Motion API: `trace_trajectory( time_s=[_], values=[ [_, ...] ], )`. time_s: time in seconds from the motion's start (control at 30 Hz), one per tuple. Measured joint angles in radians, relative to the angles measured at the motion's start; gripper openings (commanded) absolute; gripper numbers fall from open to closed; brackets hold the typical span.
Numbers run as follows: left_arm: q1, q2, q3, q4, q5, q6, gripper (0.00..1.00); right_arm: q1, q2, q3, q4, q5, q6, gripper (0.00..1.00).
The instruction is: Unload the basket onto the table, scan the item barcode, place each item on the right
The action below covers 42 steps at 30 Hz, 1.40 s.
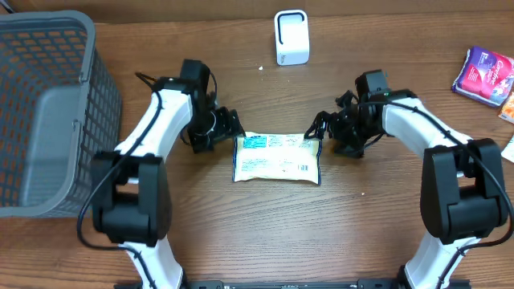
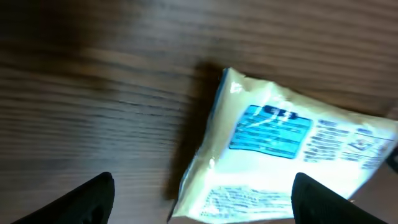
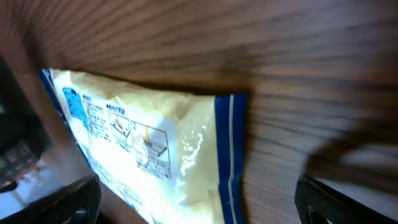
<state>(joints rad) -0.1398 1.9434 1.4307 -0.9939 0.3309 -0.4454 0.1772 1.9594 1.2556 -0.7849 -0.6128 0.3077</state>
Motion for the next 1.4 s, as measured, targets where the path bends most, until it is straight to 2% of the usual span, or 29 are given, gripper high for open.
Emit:
trace_trajectory(
  time_s=[0.2,0.37,0.4,0.47,0.6,0.7,0.87,1.17,1.37,1.4],
  values=[
    [-0.002,0.101,-0.005,0.006,0.049,0.003,0.77,0.044,0.001,-0.102,0.176,-0.132,0.134,0.99],
    [-0.022,0.143,0.000,0.017,0.069,-0.008,0.65,0.088,0.026,-0.112,0.226,-0.219,0.215,0.98],
    [-0.030,0.149,0.004,0.017,0.071,-0.013,0.61,0.097,0.029,-0.112,0.228,-0.225,0.226,0.98],
    [-0.045,0.160,0.013,0.019,0.079,-0.034,0.45,0.117,0.031,-0.113,0.235,-0.233,0.245,0.96],
    [-0.067,0.180,0.024,0.031,0.102,-0.062,0.29,0.154,0.032,-0.120,0.263,-0.235,0.280,0.90],
    [-0.078,0.185,0.024,0.042,0.108,-0.081,0.22,0.158,0.034,-0.125,0.281,-0.233,0.300,0.87],
    [-0.090,0.187,0.025,0.049,0.108,-0.115,0.21,0.159,0.042,-0.134,0.330,-0.230,0.323,0.70],
    [-0.090,0.187,0.025,0.049,0.108,-0.133,0.22,0.164,0.053,-0.144,0.431,-0.210,0.325,0.63],
    [-0.091,0.187,0.025,0.050,0.108,-0.133,0.23,0.164,0.063,-0.145,0.470,-0.191,0.325,0.38],
    [-0.091,0.187,0.025,0.050,0.109,-0.133,0.22,0.164,0.063,-0.145,0.477,-0.192,0.323,0.29]
  ],
)
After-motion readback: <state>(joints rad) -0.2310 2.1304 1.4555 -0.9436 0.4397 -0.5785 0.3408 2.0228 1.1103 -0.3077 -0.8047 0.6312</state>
